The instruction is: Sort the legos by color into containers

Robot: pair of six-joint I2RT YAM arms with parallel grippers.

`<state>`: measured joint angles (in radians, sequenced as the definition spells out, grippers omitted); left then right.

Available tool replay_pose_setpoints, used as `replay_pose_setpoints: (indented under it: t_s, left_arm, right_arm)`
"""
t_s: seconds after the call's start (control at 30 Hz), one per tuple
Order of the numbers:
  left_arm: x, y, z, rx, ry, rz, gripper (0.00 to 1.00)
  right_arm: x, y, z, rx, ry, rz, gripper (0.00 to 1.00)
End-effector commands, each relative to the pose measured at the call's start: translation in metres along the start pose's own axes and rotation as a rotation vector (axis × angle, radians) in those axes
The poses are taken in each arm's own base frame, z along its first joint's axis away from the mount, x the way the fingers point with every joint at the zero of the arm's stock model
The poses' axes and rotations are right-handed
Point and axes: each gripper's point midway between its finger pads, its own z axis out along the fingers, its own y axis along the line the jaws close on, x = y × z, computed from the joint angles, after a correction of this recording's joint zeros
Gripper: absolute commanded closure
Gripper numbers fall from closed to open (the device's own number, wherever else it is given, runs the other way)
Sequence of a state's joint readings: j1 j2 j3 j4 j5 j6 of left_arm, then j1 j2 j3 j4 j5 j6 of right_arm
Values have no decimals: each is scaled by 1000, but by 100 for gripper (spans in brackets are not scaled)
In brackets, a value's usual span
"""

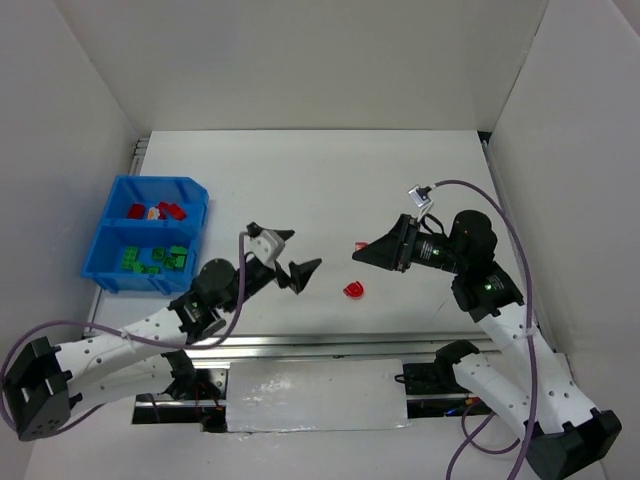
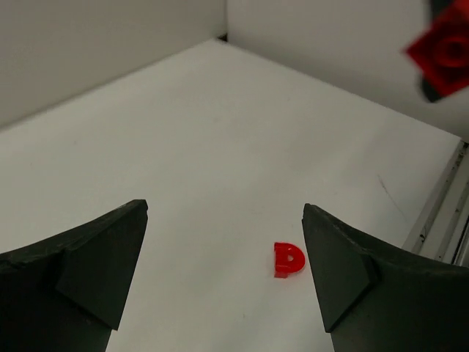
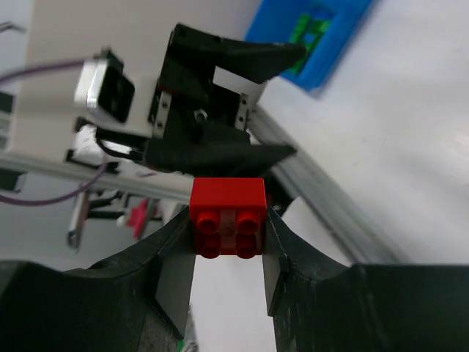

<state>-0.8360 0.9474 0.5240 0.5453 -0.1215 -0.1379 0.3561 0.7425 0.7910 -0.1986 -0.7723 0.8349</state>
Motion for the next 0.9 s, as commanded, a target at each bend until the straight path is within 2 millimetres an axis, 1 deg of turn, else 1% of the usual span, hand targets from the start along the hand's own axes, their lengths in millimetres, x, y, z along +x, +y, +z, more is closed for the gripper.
replay_pose_setpoints:
  t_s: [0.0, 0.03, 0.07, 0.17, 0.23, 0.4, 0.47, 0.5, 0.53, 0.57, 0.6, 0.77, 0.8, 0.87]
  left_arm:
    - [-90, -58, -20, 169, -398, 237, 1]
    - [-91, -63, -20, 156, -403, 254, 1]
    - [-91, -79, -23, 186, -411, 304, 0]
    - [-93, -99, -27, 230, -434, 361, 0]
    - [-92, -109, -27, 272, -445, 373, 0]
    - [-96, -121, -23, 312, -448, 368, 0]
    - [-92, -126, -19, 336, -429, 376, 1]
    - [-96, -128, -17, 340, -434, 374, 0]
    - [-93, -130, -14, 346, -421, 369, 0]
    - [-96, -134, -14, 363, -423, 368, 1]
    - [-94, -137, -12, 376, -419, 365, 0]
    - [-94, -151, -10, 441, -407, 358, 0]
    - [-89, -152, -8, 448, -389, 358, 0]
    - [-88, -155, -6, 461, -378, 357, 1]
  right_arm:
    - [11, 28, -2, -170, 114, 52, 100]
    - [14, 28, -2, -179, 135, 54, 100]
    - [16, 28, -3, -176, 139, 43, 100]
    - [23, 19, -5, -141, 153, 41, 100]
    - [27, 18, -6, -140, 158, 39, 100]
    - [39, 19, -9, -187, 213, 38, 100]
    - [42, 19, -11, -188, 220, 35, 100]
    - [45, 21, -11, -201, 232, 31, 100]
    - [46, 22, -12, -210, 239, 28, 100]
    - [48, 21, -12, -209, 244, 31, 100]
    - [50, 21, -12, -209, 251, 25, 100]
    - [50, 24, -13, -228, 254, 10, 100]
    - [49, 26, -13, -232, 250, 5, 100]
    - [48, 28, -14, -235, 246, -8, 100]
